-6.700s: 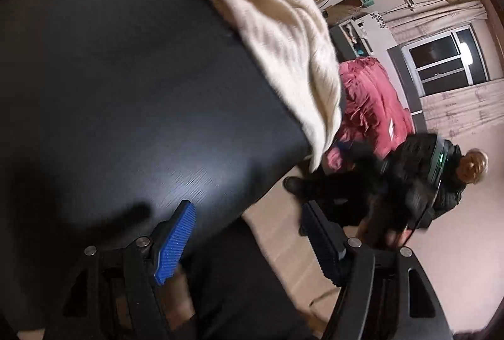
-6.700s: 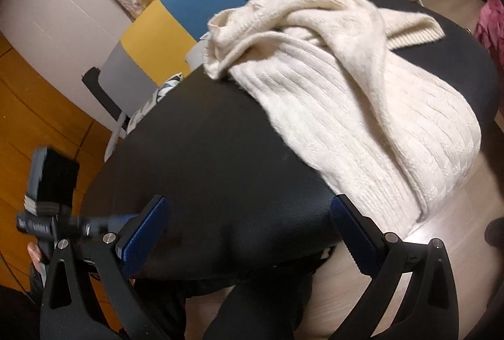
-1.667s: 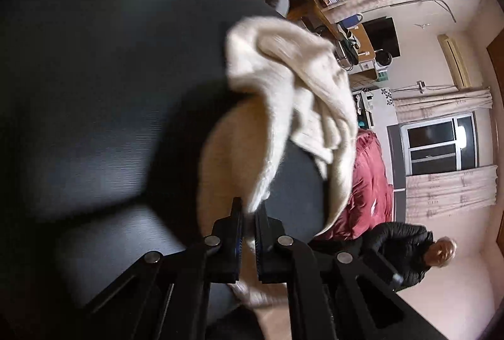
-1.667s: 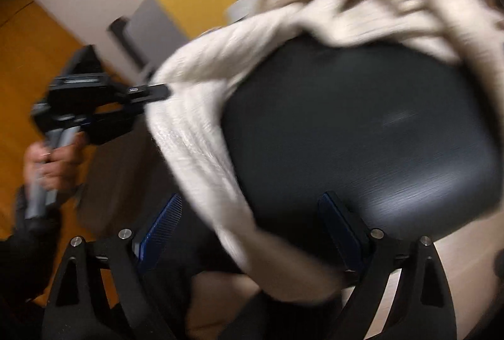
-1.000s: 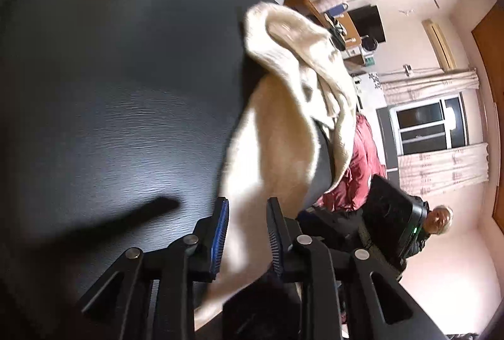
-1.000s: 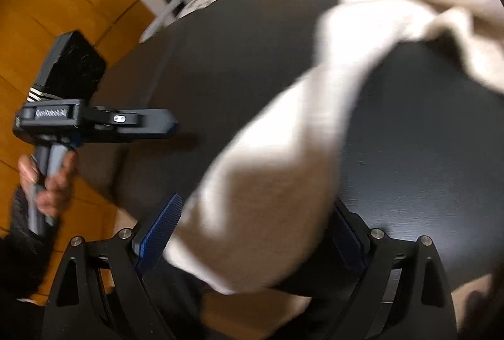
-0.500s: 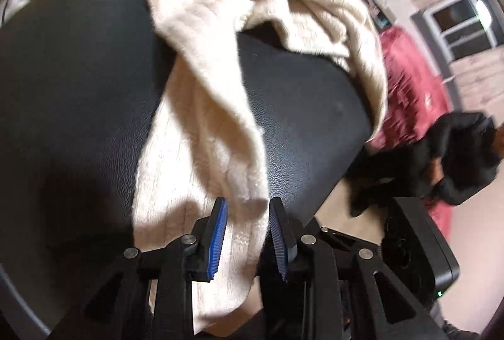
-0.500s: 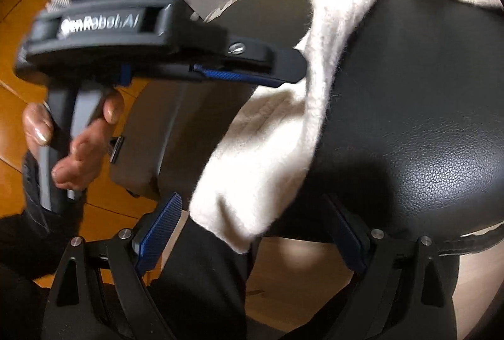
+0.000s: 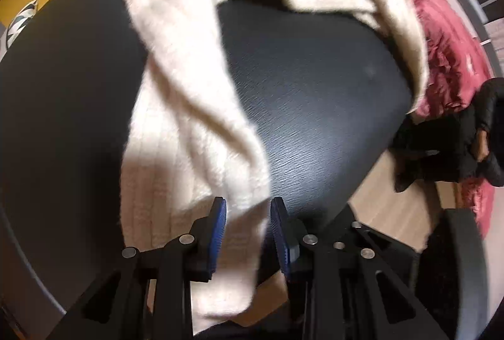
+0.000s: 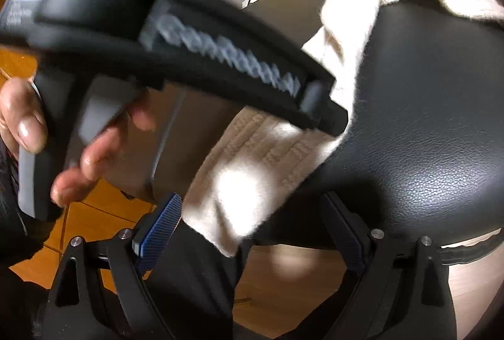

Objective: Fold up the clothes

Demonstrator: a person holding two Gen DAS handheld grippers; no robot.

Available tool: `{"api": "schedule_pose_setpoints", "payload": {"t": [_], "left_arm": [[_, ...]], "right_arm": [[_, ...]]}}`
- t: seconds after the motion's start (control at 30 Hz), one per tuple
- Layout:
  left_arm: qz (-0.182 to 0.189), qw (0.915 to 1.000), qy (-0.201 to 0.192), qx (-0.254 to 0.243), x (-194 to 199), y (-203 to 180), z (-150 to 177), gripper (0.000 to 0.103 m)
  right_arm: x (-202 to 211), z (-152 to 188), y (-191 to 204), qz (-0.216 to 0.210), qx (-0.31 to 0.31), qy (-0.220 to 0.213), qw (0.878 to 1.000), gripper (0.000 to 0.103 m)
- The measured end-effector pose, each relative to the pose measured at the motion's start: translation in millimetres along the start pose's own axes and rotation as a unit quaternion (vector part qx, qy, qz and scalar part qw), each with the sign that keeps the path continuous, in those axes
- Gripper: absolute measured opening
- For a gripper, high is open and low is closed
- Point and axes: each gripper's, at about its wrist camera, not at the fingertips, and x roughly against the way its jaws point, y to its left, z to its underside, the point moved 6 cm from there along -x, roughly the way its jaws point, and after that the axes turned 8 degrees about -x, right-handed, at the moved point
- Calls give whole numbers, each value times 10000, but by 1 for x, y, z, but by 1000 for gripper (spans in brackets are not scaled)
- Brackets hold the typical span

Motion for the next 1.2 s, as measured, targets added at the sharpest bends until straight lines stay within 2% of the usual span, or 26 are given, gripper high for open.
{"api": "schedule_pose_setpoints", "payload": {"t": [0.13,0.2,0.27,0.33,0.4,0.47,0.53,0.6,0.63,0.73,0.77,0.8,0.83,0.87,0.93,0.97,1.07,1.1,1.2], "left_arm": [[-89,9997,-152,-189,13,-3,-6,31],[-196,9993,-56,-322,8,-7,-5,32],[-514,9975,121,-476,-4,-6,-1,32],[-666,9962,155,-535,-10,-4,4,33],[-741,9957,121,-547,-13,-1,8,33],[-815,9951,87,-560,-16,2,13,34],[-871,9945,30,-574,-18,5,17,34],[-816,9951,-146,-542,-15,9,22,29],[-693,9962,-254,-457,-12,13,24,20],[234,9973,-687,144,0,36,31,11],[714,9925,-891,429,6,47,34,10],[1192,9843,-1092,714,13,57,36,10],[1732,9698,-1358,1049,22,71,40,10],[2286,9482,-1698,1409,33,87,47,10],[2933,9129,-2164,1835,50,110,61,10],[3045,9040,-2275,1959,55,120,67,10],[3299,8826,-2458,2275,64,151,90,10],[3312,8801,-2470,2339,66,160,98,10],[2975,8967,-2202,2428,54,172,121,10]], "right_arm": [[7,-2,-3,-101,-157,-134,9997,92],[13,1,-3,-140,-220,-208,9994,92],[24,23,5,-60,-237,-246,9994,92],[43,37,-9,37,-264,-270,9993,92],[49,37,-20,55,-306,-278,9991,92],[27,34,-6,30,-299,-299,9991,92],[43,34,-10,33,-285,-310,9991,92],[56,34,-15,55,-348,-309,9989,92],[58,35,-18,70,-391,-311,9987,92],[49,34,-19,124,-449,-372,9982,92],[49,34,-20,133,-463,-403,9980,92],[49,34,-20,145,-477,-415,9979,92],[49,34,-21,158,-491,-428,9978,92],[49,35,-21,170,-505,-441,9976,92],[49,35,-22,195,-533,-467,9973,92],[49,35,-23,208,-547,-480,9971,92],[49,36,-24,245,-589,-518,9966,92],[49,36,-25,258,-603,-531,9964,92],[48,30,-19,243,-580,-509,9967,92]]}}
